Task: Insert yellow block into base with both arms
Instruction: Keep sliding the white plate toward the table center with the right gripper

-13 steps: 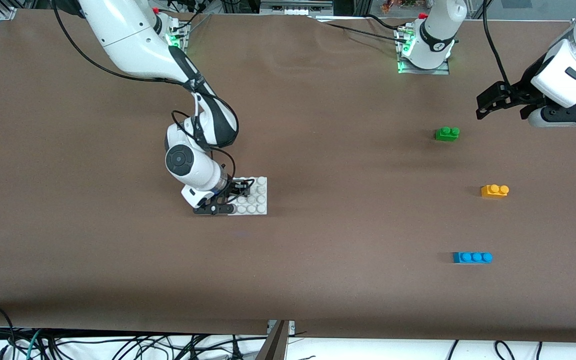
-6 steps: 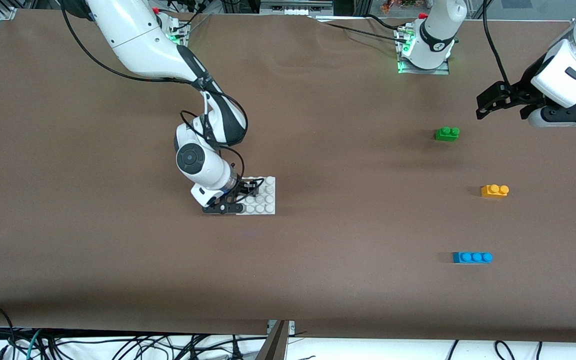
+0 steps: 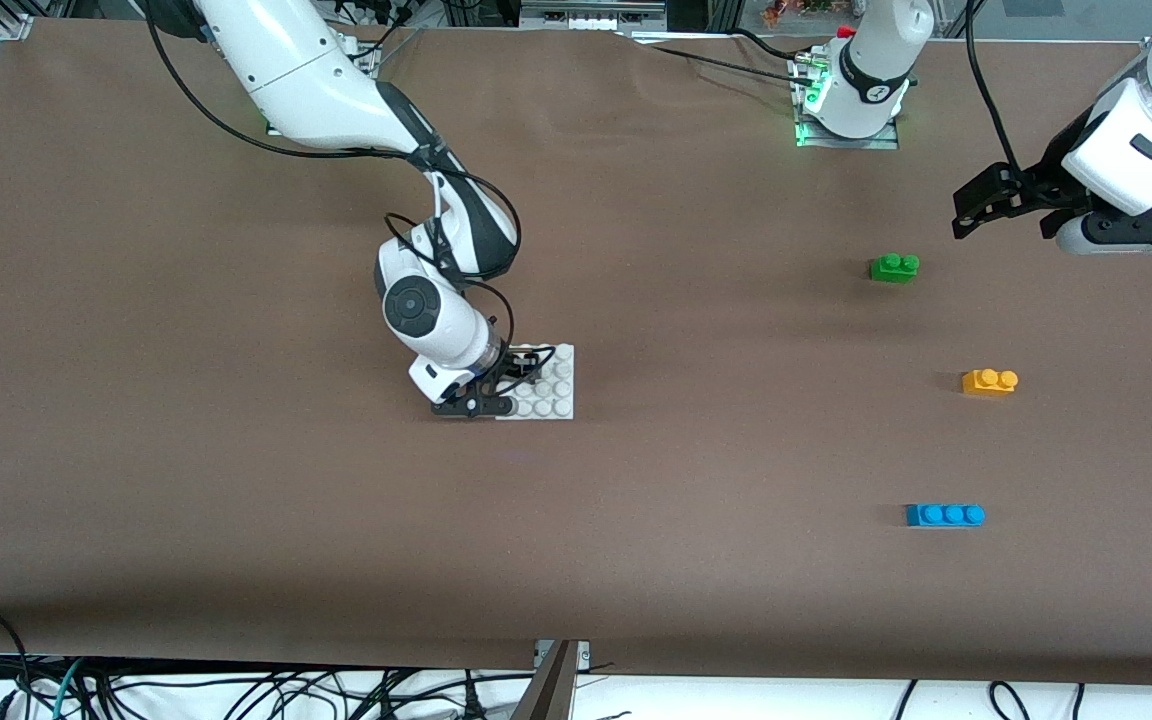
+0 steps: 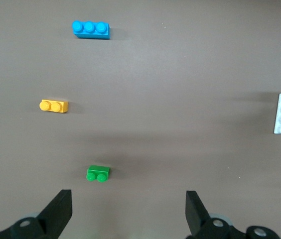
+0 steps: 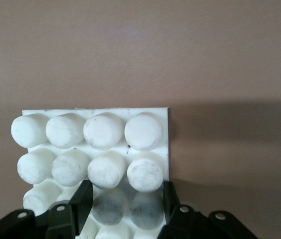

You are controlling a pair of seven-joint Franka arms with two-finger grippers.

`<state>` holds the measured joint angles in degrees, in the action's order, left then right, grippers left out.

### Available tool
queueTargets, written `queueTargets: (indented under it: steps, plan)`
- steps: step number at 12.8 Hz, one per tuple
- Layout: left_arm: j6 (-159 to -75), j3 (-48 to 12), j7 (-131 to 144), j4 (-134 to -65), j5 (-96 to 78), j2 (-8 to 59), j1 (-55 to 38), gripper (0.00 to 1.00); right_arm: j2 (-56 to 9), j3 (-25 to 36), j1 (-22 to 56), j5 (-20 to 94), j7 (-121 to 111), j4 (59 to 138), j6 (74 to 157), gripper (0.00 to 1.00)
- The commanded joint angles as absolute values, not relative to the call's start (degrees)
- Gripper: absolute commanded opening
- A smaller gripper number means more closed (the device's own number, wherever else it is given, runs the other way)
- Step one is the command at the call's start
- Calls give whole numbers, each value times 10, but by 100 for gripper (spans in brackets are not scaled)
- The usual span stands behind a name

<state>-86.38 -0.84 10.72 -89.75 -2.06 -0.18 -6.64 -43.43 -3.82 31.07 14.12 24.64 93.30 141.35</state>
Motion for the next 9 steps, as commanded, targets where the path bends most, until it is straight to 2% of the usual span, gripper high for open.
queueTargets:
  steps: [1,9]
  plan:
    - [-852,-9,105,-882,-29,4,-66,100,-454,-39,320,155,265,907,1413,55]
    - [-852,-7,108,-883,-28,4,-65,100,-472,-39,351,154,280,877,1413,56]
